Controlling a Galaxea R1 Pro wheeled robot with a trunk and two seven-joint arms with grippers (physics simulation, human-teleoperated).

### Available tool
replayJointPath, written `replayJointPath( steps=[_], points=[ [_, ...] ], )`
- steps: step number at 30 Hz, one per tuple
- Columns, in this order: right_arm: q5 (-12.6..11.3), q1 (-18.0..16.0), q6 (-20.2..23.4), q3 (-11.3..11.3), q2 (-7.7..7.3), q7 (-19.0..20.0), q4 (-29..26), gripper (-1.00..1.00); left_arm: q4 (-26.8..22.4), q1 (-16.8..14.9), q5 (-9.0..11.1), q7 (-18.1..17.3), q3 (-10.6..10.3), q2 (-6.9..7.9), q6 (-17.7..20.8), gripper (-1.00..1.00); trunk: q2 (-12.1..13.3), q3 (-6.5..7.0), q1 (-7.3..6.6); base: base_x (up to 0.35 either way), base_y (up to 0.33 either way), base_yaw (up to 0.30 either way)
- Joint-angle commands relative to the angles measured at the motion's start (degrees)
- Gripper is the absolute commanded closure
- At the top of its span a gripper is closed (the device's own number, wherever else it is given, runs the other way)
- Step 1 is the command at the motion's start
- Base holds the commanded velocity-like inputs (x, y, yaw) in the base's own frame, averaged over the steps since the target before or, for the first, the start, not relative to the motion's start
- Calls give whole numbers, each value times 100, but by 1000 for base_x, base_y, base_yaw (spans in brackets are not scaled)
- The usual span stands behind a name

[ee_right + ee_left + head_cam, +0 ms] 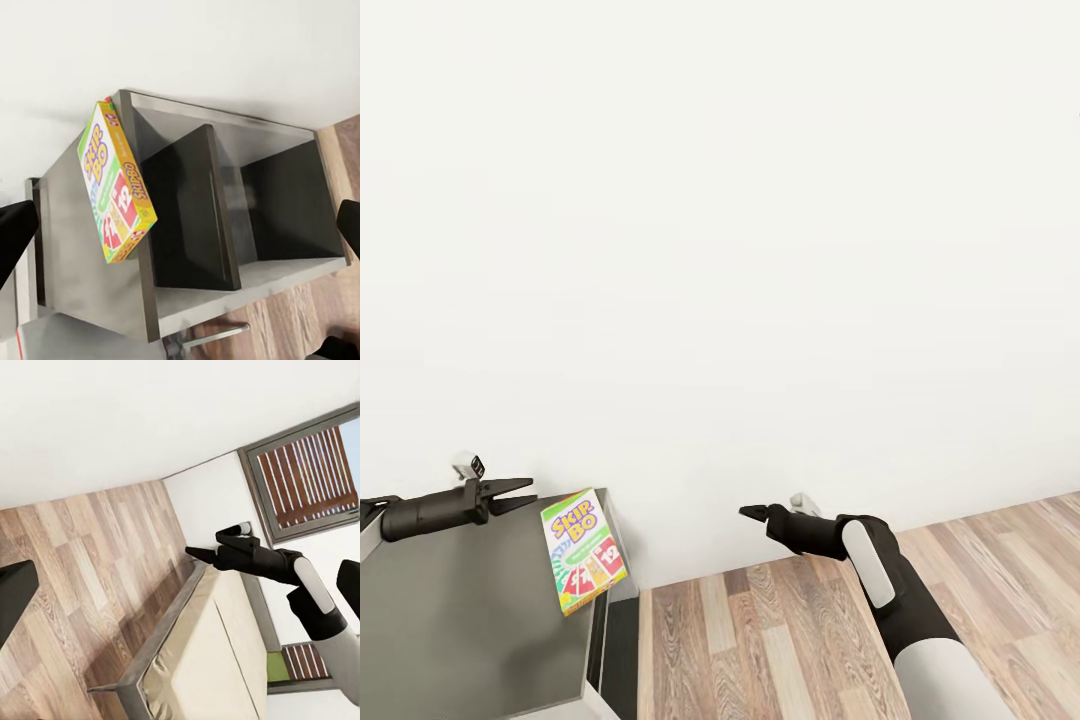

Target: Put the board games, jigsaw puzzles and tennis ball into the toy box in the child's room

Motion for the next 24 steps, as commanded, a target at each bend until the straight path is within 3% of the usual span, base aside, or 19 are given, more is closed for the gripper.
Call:
replayJointPath(
  steps=[1,8,21,24],
  points=[
    [44,-5,31,-24,9,45,-2,-100,3,-7,30,-22,-40,6,61,-100,-10,-10,3,0,0,0],
    [44,-5,29,-19,24,45,-2,-100,0,-7,30,-22,-40,6,60,-100,-10,-10,3,0,0,0],
    [44,-5,29,-16,46,45,-2,-100,2,-7,22,-15,-33,6,53,-100,-531,-244,288,0,0,0],
    [44,-5,29,-9,46,45,-2,-100,-1,-7,28,-17,-35,6,40,-100,-531,-244,288,0,0,0]
  ],
)
